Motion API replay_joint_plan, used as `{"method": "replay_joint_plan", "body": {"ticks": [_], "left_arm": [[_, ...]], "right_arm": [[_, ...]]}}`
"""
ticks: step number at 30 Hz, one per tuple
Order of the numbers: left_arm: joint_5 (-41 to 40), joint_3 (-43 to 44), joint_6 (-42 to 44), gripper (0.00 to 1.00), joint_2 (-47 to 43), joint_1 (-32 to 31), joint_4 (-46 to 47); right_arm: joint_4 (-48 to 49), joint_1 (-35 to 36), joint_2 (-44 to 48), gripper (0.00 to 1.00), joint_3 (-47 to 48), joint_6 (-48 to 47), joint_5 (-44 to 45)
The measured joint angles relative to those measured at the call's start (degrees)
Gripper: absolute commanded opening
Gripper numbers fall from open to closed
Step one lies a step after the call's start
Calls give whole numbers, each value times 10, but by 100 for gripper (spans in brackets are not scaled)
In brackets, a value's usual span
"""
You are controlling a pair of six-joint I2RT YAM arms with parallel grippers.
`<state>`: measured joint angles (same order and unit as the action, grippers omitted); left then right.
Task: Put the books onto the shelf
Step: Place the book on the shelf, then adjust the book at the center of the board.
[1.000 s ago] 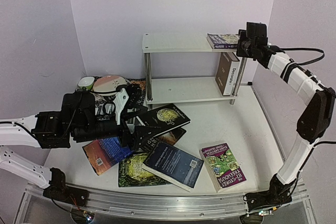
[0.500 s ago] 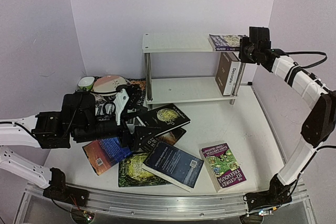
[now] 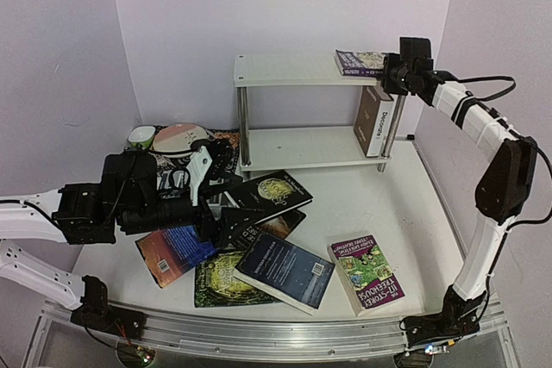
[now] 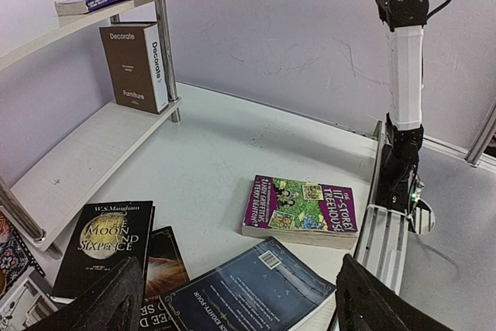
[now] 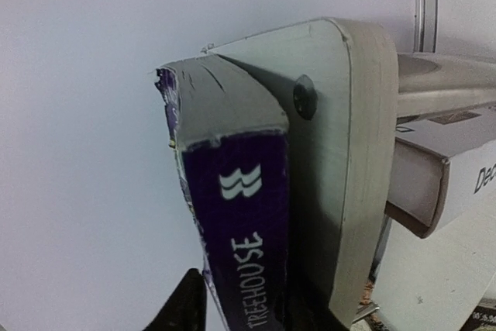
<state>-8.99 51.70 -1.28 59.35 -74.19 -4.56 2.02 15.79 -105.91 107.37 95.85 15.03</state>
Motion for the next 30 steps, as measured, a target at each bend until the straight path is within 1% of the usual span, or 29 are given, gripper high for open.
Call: {"method": "replay_joint_plan", "body": {"ticks": [1,3,6,9,13,15,20,24,28,30], "left_arm": [[0,0,0,87,0,0,0],[0,0,1,87,0,0,0],[0,0,2,87,0,0,0],[0,0,2,87,0,0,0],[0,0,2,87,1,0,0],[0,0,2,87,4,0,-1],[0,0,2,87,11,0,-6],[0,0,2,87,12,0,-15],[0,0,2,87,12,0,-16],[0,0,2,87,12,0,-16]], "right_arm": [[8,0,-4,54,3,2,0],[9,0,-4,61,9,4,-1],[14,0,-4,69,13,4,0],[15,-3,1,72,12,2,-1],[-8,-4,28,71,-9,6,-4],[-24,-4,44,66,-23,7,-5],[-49,-7,62,45,-52,14,-5],[-58,-17,62,32,-56,19,-19],[-60,-27,62,22,-56,21,-29],[-60,-30,62,21,-57,19,-28]]}}
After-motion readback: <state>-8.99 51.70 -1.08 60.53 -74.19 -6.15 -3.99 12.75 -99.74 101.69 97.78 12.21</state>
